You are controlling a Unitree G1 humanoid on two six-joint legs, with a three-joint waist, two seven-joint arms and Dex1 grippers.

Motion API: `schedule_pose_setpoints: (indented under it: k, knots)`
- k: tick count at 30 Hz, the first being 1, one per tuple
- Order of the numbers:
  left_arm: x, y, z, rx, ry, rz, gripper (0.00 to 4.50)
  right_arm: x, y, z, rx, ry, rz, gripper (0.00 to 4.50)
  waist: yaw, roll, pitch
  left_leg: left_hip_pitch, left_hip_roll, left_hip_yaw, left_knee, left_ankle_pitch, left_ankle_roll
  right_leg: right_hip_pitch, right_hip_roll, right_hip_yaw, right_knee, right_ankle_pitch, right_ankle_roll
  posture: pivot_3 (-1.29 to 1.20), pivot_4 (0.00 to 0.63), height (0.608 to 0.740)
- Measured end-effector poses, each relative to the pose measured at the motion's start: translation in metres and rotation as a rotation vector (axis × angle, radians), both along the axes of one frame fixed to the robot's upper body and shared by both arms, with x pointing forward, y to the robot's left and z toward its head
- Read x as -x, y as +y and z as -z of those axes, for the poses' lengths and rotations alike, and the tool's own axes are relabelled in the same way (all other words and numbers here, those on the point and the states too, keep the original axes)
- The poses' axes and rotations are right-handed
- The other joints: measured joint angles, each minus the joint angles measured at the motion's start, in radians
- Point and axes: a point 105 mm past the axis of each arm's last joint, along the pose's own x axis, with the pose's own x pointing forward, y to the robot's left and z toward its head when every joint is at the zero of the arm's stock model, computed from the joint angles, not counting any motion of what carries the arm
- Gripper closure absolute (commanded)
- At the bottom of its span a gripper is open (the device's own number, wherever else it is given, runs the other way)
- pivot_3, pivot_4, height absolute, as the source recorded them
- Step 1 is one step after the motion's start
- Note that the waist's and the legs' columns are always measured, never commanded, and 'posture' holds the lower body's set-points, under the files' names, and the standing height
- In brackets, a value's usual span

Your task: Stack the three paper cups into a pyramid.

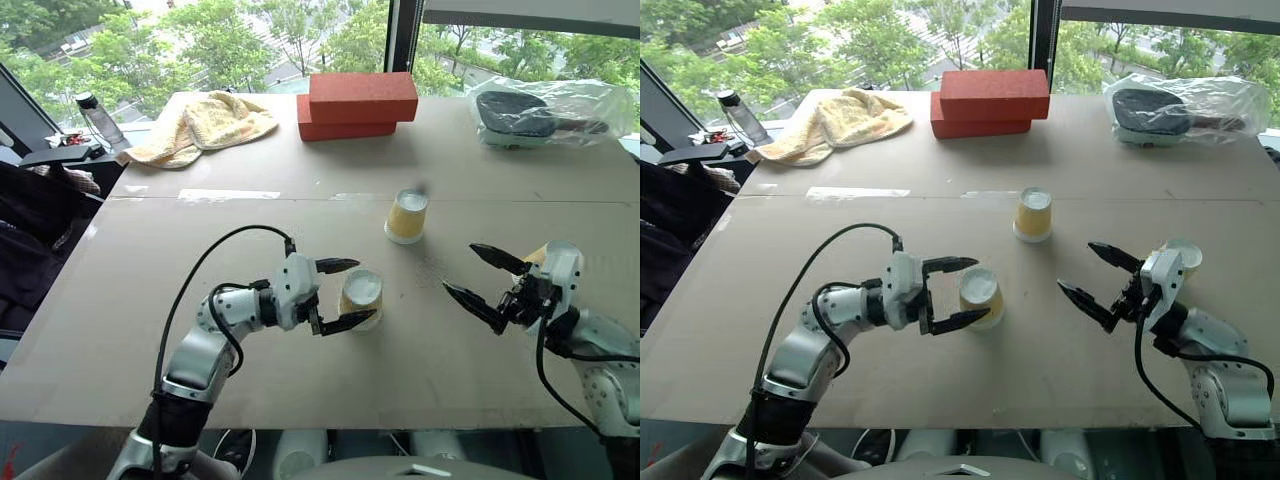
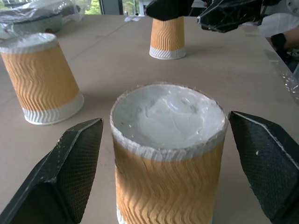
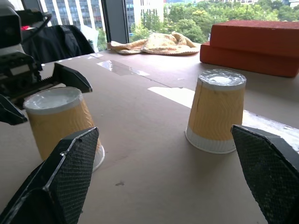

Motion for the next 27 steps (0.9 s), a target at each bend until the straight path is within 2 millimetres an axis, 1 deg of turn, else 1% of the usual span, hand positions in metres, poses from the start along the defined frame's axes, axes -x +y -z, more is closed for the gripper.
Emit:
schedule_pose_setpoints:
  k: [1, 3, 5, 6, 8, 10, 11, 13, 16, 20, 23, 27]
  knots:
    - [0.001, 0.003, -0.005, 0.000, -0.004, -0.017, 0.07, -0.005, 0.002, 0.001, 0.003, 0.001, 0.006, 0.00, 0.001, 0.000, 0.000, 0.000, 0.000, 0.000, 0.000, 0.000, 0.000, 0.000, 0.000, 0.000, 0.000, 0.000, 0.000, 0.00, 0.150, 0.730]
    - [0.002, 0.011, -0.021, 0.007, -0.016, -0.066, 0.07, -0.022, 0.009, 0.001, 0.010, -0.003, 0.039, 0.00, -0.005, 0.001, 0.001, 0.000, 0.000, 0.000, 0.000, 0.000, 0.000, -0.001, -0.001, 0.001, 0.000, 0.000, 0.000, 0.00, 0.150, 0.730]
    - [0.007, 0.017, -0.030, -0.012, -0.023, -0.091, 0.07, -0.038, 0.017, 0.000, 0.015, -0.008, 0.052, 0.00, -0.009, 0.000, 0.001, 0.000, 0.000, 0.001, 0.000, 0.001, -0.001, -0.001, 0.000, 0.001, 0.000, 0.000, 0.000, 0.00, 0.150, 0.730]
    - [0.010, 0.022, -0.032, -0.030, -0.018, -0.107, 0.07, -0.050, 0.023, -0.002, 0.007, -0.014, 0.061, 0.00, -0.013, 0.000, 0.001, 0.000, 0.000, 0.001, 0.000, 0.002, -0.003, -0.001, 0.000, 0.001, 0.000, 0.000, 0.000, 0.00, 0.150, 0.730]
    - [0.009, 0.030, -0.034, -0.034, 0.006, -0.146, 0.07, -0.066, 0.032, -0.006, 0.010, -0.031, 0.068, 0.00, -0.016, 0.001, 0.002, 0.000, 0.000, 0.001, 0.000, 0.002, -0.004, -0.001, -0.001, 0.001, 0.000, 0.000, 0.000, 0.00, 0.150, 0.730]
    - [0.005, 0.036, -0.036, -0.037, 0.014, -0.185, 0.07, -0.074, 0.036, -0.008, 0.006, -0.036, 0.066, 0.00, -0.012, 0.000, 0.002, -0.001, 0.000, 0.000, 0.000, 0.002, -0.004, -0.001, 0.000, 0.000, 0.000, 0.000, 0.000, 0.00, 0.150, 0.730]
    - [0.002, 0.043, -0.038, -0.038, 0.019, -0.219, 0.07, -0.083, 0.040, -0.008, -0.009, -0.028, 0.075, 0.00, -0.014, 0.000, 0.003, -0.001, 0.000, 0.000, 0.000, 0.003, -0.004, -0.001, 0.000, 0.000, 0.000, 0.000, 0.000, 0.00, 0.150, 0.730]
    - [-0.002, 0.050, -0.047, -0.030, 0.006, -0.255, 0.07, -0.093, 0.044, -0.006, -0.030, -0.012, 0.087, 0.00, -0.014, 0.000, 0.003, -0.001, 0.000, 0.000, -0.001, 0.003, -0.005, -0.001, 0.000, 0.000, 0.000, 0.000, 0.000, 0.00, 0.150, 0.730]
    - [-0.006, 0.058, -0.059, -0.025, -0.004, -0.282, 0.07, -0.105, 0.049, -0.005, -0.064, 0.010, 0.089, 0.00, -0.019, 0.000, 0.004, -0.001, 0.000, 0.001, -0.001, 0.003, -0.005, -0.001, -0.001, 0.001, 0.000, 0.000, 0.000, 0.00, 0.150, 0.730]
    - [-0.008, 0.062, -0.068, -0.021, -0.013, -0.292, 0.07, -0.115, 0.054, -0.006, -0.076, 0.012, 0.078, 0.00, -0.024, 0.001, 0.004, -0.001, 0.000, 0.001, -0.002, 0.003, -0.005, -0.002, -0.001, 0.001, 0.000, 0.000, 0.000, 0.00, 0.150, 0.730]
    - [-0.010, 0.065, -0.068, -0.013, -0.006, -0.296, 0.07, -0.122, 0.060, -0.007, -0.085, 0.012, 0.073, 0.00, -0.026, 0.001, 0.004, -0.001, 0.000, 0.001, -0.002, 0.003, -0.005, -0.002, 0.000, 0.001, 0.000, 0.000, 0.000, 0.00, 0.150, 0.730]
    - [-0.007, 0.064, -0.068, 0.003, 0.014, -0.259, 0.07, -0.127, 0.065, -0.003, -0.081, 0.020, 0.063, 0.00, -0.026, 0.001, 0.005, -0.001, 0.000, 0.002, -0.003, 0.003, -0.005, -0.002, -0.001, 0.001, 0.000, 0.000, 0.000, 0.00, 0.150, 0.730]
